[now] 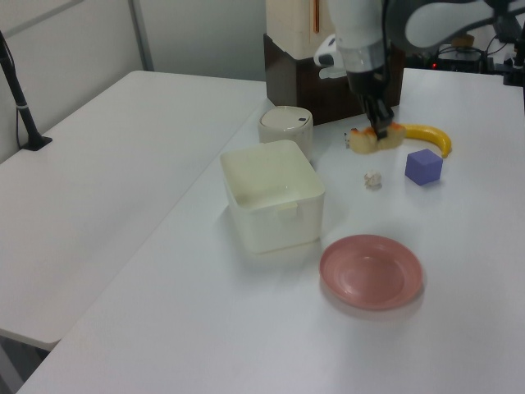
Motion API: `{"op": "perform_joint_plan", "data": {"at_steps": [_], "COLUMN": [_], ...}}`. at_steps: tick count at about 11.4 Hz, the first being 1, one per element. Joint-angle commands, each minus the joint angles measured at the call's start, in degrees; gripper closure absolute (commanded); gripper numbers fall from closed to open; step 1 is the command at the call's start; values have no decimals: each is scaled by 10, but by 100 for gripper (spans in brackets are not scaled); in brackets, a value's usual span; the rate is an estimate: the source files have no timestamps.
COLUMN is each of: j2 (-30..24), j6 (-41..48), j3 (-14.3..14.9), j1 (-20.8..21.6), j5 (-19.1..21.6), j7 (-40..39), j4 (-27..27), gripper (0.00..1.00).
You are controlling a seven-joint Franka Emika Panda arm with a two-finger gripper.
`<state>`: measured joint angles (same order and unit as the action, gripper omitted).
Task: Put the bread on the table
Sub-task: 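Lift the bread roll off the plate and carry it toward the cream bin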
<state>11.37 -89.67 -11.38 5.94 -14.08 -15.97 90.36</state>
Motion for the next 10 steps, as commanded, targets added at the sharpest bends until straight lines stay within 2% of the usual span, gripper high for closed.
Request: {"op": "perform_joint_plan", "data": {"at_steps": [1,5,8,10], "j2": [35,110,115,109], "j6": [-78,-174,-175,-155], "j3": [6,7,7,-1], "j1": [-64,-78,-72,-59], "j5": [15,12,6,-21], "j7": [-3,45,59,59], "j4": [10,23,28,39], "gripper": [85,85,85,85]}}
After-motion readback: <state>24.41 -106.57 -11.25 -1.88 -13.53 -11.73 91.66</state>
